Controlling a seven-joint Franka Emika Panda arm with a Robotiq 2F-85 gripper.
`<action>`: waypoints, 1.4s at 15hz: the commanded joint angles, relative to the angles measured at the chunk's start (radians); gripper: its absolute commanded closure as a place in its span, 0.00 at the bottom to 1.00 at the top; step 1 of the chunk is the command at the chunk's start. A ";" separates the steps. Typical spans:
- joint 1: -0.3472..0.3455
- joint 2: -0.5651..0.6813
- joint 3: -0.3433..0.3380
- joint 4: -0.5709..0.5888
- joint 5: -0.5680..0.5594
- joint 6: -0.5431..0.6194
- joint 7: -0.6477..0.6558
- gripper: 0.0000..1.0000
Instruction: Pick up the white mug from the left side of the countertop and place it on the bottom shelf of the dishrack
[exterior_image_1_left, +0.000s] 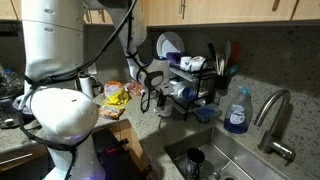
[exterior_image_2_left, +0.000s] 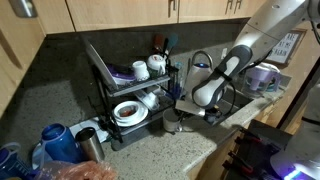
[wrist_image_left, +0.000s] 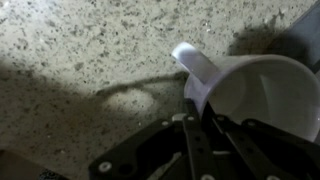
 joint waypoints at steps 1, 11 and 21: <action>0.029 -0.124 -0.094 -0.036 -0.155 -0.074 0.162 0.98; -0.105 -0.276 0.015 0.033 -0.232 -0.373 0.361 0.98; -0.156 -0.261 0.053 0.015 -0.210 -0.257 0.582 0.98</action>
